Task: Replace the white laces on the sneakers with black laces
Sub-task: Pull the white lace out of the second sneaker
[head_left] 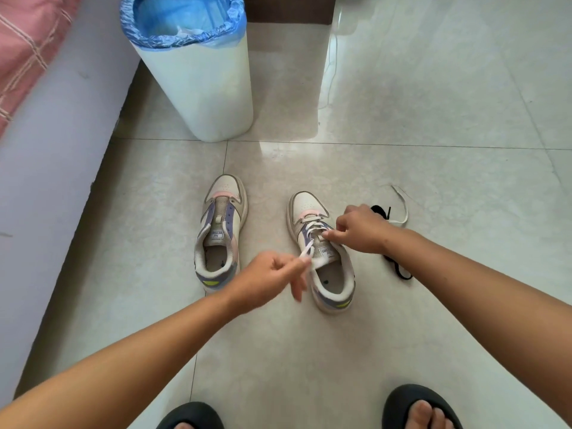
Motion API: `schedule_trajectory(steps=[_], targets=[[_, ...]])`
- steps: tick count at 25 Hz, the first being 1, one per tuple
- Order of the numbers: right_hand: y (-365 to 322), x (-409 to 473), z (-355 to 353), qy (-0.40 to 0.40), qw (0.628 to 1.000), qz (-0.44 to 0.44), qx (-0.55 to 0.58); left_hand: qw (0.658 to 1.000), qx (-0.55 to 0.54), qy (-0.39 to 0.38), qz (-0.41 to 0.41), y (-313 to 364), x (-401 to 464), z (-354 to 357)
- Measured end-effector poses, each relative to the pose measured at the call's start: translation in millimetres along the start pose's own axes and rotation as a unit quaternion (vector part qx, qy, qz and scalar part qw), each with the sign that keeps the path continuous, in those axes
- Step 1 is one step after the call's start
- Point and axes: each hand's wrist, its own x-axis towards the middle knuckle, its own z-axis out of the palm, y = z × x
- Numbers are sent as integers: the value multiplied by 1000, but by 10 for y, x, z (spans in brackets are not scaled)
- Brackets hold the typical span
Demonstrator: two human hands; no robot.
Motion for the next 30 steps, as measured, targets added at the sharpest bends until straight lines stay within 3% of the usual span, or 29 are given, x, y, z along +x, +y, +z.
schedule_trajectory(steps=[2,4,6,8,13,20,24,26,28,30], targets=[[19,11,-7,-31,998,7,52,982,149,-77,-91,-138,-86,27],[68,37,22,-20,990,13,137,968,221,-13,-115,-227,-51,39],[84,71,80,24,981,4,193,973,189,99,-91,-210,80,19],[66,111,147,42,972,-1,230,972,138,164,-95,-120,331,-19],[10,181,198,37,965,7,258,959,211,132,-137,116,831,48],[-75,132,144,11,993,-49,102,957,228,82,-158,81,1002,-34],[-54,35,154,25,996,-71,-57,936,279,170,-132,81,917,85],[-20,16,260,70,985,-83,-131,920,329,155,-144,45,928,43],[-3,31,355,99,993,-52,-42,946,178,141,-232,60,977,-62],[7,44,370,107,980,23,163,944,10,129,-303,76,990,-74]])
